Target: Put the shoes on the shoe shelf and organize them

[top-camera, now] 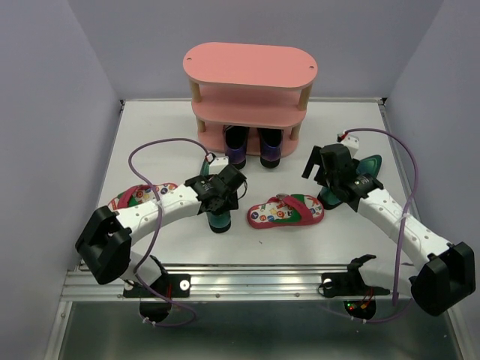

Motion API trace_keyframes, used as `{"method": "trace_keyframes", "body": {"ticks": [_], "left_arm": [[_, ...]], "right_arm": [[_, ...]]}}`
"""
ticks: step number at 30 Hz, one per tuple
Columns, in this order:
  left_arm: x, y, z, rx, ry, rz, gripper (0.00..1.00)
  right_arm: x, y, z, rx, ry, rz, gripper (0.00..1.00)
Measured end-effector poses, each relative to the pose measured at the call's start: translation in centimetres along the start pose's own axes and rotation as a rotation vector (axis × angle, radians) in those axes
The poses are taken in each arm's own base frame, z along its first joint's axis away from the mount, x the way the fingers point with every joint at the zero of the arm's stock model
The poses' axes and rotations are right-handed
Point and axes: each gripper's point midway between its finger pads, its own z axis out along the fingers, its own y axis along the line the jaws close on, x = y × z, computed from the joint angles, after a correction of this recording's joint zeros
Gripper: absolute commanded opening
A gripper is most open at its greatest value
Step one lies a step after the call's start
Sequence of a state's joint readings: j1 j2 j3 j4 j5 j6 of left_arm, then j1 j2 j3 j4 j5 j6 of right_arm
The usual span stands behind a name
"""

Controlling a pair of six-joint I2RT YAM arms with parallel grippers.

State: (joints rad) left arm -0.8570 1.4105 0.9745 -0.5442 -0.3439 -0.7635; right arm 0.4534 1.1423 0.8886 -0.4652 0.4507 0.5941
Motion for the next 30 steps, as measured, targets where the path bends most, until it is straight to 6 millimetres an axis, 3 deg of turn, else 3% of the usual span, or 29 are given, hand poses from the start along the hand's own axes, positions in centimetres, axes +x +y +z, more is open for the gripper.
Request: {"method": "trace_keyframes", "body": {"ticks": [7, 15, 17, 19, 30], "left_arm": [[-0.2, 0.6, -1.4, -0.001, -0.008, -0.043, 0.61], [-0.8, 1.7, -3.5, -0.004, -0.054, -0.225, 0.60], [-0.8, 1.8, -3.5, -0.008, -0.056, -0.261, 0.62], [-0.4, 2.1, -3.3, -0.021, -0.051, -0.303, 0.74], [-0.8, 2.4, -2.9, 0.005, -0.085, -0.560, 0.67]], "right_arm": [[0.6, -0.1, 0.6, 0.013, 0.019, -0.012, 1.00], [1.1, -0.1, 1.1, 0.023, 0.036, -0.028, 1.00], [1.1, -0.1, 1.1, 0.023, 0.037, -0.030, 1.00], [1.1, -0.1, 1.1, 0.023, 0.036, -0.033, 1.00], [1.1, -0.1, 1.1, 0.022, 0.035, -0.035, 1.00]]}}
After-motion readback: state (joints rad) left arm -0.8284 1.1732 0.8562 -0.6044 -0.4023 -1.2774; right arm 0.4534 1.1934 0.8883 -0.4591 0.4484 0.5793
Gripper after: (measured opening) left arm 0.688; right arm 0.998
